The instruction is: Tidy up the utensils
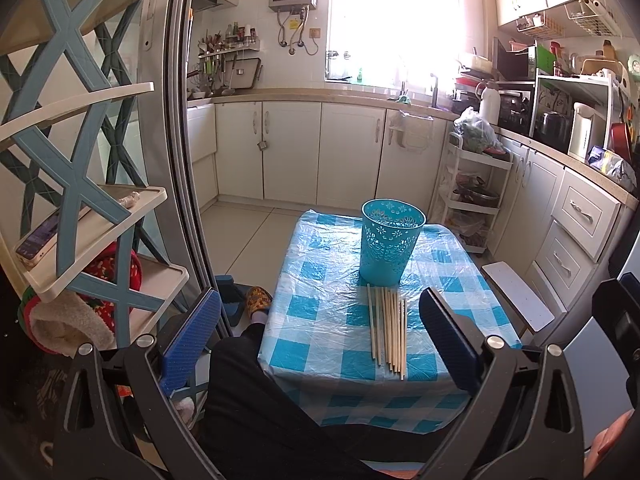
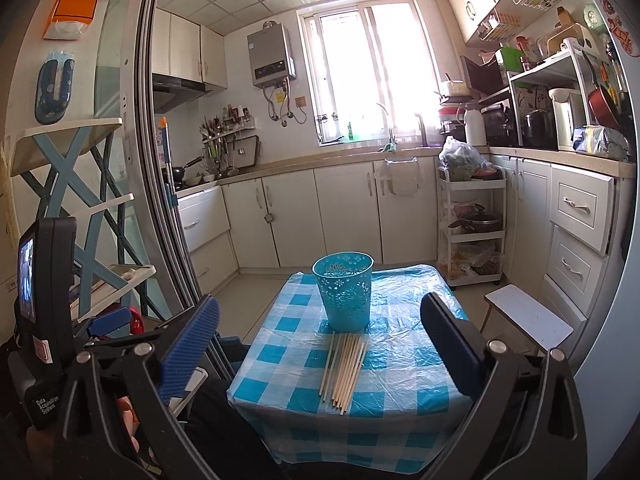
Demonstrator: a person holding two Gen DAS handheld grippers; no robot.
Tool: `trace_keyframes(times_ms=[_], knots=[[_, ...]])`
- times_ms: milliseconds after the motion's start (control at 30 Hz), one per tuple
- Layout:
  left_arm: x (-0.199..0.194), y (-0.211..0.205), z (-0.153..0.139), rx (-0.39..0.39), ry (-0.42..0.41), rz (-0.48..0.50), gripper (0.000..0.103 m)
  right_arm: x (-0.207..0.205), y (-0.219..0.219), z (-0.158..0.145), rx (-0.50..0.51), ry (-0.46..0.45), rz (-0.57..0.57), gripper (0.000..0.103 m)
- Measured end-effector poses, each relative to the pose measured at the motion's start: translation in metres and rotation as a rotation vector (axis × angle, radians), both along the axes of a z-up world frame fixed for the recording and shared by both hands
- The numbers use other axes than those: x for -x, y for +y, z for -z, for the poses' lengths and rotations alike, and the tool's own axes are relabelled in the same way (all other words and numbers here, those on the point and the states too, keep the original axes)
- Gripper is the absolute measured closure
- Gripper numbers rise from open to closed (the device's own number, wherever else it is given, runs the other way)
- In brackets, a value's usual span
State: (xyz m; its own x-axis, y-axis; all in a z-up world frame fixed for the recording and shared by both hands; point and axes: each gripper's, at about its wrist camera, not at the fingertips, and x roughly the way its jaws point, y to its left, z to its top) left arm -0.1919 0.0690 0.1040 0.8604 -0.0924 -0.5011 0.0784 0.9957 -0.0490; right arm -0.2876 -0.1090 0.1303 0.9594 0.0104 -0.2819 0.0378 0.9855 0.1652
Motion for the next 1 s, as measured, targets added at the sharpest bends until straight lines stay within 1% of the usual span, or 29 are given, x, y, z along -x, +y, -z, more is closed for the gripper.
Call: trace_keyframes(times_ms=[400,833,867,1000], knots=[[0.0011,0.0000,0.0007,0.000,0.005,0.005,0.008,0.0003,-0.0002,0.0012,0.000,-0.004,0.000,0.006],[-0.0022,-0.0045,0.0024,-0.005,0.027,0.042,0.008,0.0022,-0.0016,0.0012,-0.004,-0.009,-0.002,0.006],[-0.0027,-0.0051,0.0033,-0.005,0.033,0.045,0.009,0.0027,-0.0015,0.0016,-0.008,0.002,0.000,0.006],[-0.0065,-0.0086,0.0078,-0.006,0.062,0.062,0.014,0.0034,-0.0017,0.0024,-0.016,-0.025,-0.002,0.006]])
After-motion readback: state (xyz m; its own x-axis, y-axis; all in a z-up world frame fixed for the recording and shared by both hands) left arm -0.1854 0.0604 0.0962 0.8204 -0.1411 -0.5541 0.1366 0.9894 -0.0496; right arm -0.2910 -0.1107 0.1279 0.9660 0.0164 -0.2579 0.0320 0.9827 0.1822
